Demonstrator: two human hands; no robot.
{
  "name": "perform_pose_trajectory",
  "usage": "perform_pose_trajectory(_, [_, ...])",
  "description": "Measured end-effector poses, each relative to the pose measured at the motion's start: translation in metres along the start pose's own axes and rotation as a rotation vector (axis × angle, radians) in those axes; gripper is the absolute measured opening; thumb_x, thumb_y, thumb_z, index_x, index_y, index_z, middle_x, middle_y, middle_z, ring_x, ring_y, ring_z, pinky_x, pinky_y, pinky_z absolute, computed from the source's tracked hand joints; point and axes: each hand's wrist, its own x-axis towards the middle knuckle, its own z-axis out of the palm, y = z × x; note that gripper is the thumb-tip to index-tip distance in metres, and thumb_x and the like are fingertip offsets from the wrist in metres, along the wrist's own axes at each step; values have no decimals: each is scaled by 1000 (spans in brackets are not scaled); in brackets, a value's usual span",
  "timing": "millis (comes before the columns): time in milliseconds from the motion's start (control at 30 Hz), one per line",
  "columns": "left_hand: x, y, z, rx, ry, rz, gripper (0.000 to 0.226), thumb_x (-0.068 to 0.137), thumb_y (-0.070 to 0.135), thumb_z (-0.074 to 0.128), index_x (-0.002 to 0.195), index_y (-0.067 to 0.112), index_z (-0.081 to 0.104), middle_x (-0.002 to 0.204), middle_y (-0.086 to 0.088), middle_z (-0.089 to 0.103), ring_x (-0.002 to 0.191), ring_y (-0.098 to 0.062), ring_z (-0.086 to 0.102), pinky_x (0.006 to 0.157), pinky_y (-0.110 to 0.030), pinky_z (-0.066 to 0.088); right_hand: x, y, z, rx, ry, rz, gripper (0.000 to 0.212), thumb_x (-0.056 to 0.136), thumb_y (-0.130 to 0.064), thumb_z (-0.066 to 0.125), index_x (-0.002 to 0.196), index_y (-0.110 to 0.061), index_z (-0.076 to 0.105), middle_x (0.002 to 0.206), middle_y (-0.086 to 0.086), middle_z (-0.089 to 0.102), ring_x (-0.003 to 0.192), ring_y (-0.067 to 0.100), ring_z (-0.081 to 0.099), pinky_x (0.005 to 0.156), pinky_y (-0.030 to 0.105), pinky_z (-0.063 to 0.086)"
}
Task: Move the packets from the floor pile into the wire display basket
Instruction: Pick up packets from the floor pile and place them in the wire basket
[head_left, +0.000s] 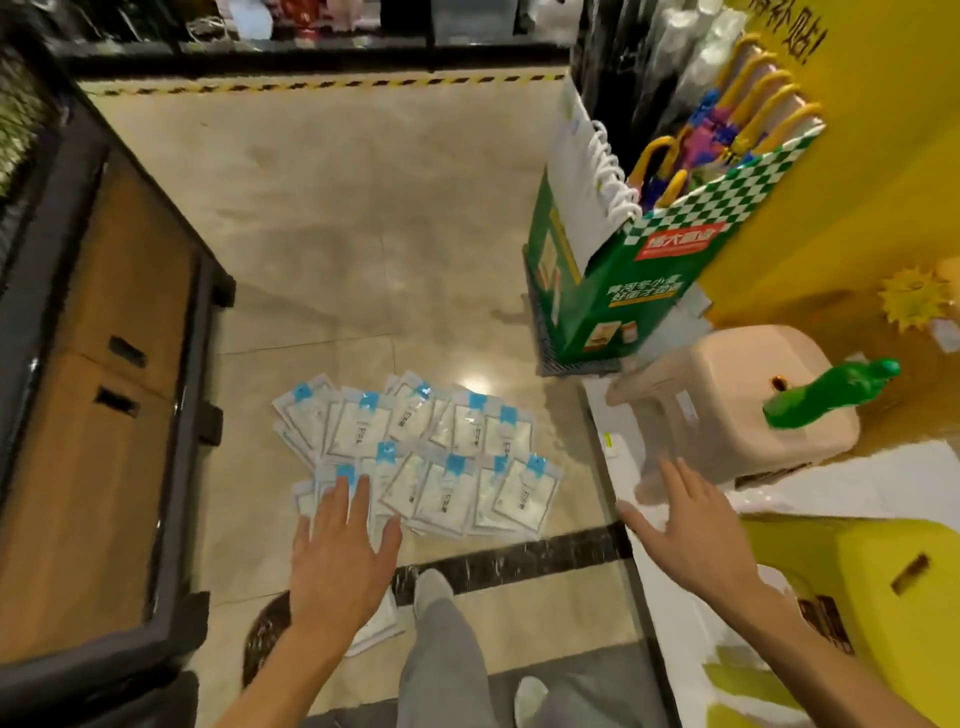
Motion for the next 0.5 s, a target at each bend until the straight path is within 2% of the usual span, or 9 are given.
perform_pose_trajectory(67, [29, -4, 23, 33, -34, 32, 73, 102, 59, 23, 163, 21, 16, 170, -7, 17, 156, -25, 19, 124, -49, 24, 24, -8, 22, 1, -29, 13, 111, 82, -89, 10, 162, -14, 26, 167, 10, 30, 153, 30, 31, 125, 46, 27])
perform_pose_trajectory(133, [61, -4, 55, 56, -73, 37, 73, 102, 59, 22, 163, 20, 15, 170, -8, 16, 156, -25, 17, 125, -50, 22, 52, -12, 51, 18, -38, 28, 113, 80, -90, 12, 161, -13, 27, 166, 12, 32, 153, 31, 31, 125, 46, 27])
perform_pose_trajectory(233, [113, -1, 114, 92, -118, 44, 75, 100, 60, 14, 163, 20, 10, 171, -5, 10, 158, -22, 11, 127, -48, 12, 101, -12, 109, 9, -52, 43, 108, 84, -88, 17, 161, -12, 28, 165, 15, 34, 152, 32, 32, 125, 50, 27])
perform_pose_trajectory(367, [178, 1, 215, 132, -153, 86, 80, 94, 64, -2, 163, 24, 0, 170, -1, -2, 157, -17, 0, 128, -47, 3, 173, -2, 203, -14, -108, 57, 99, 92, -82, 28, 163, -15, 19, 168, 13, 25, 156, 31, 23, 127, 50, 19])
perform_pose_trajectory(500, [240, 5, 331, 143, -178, 110, 75, 96, 63, 2, 160, 24, -4, 169, -1, -6, 156, -15, -5, 127, -47, 0, 244, 11, 311, 25, -101, 65, 96, 94, -76, 38, 164, -14, 17, 170, 13, 21, 157, 31, 18, 128, 50, 16])
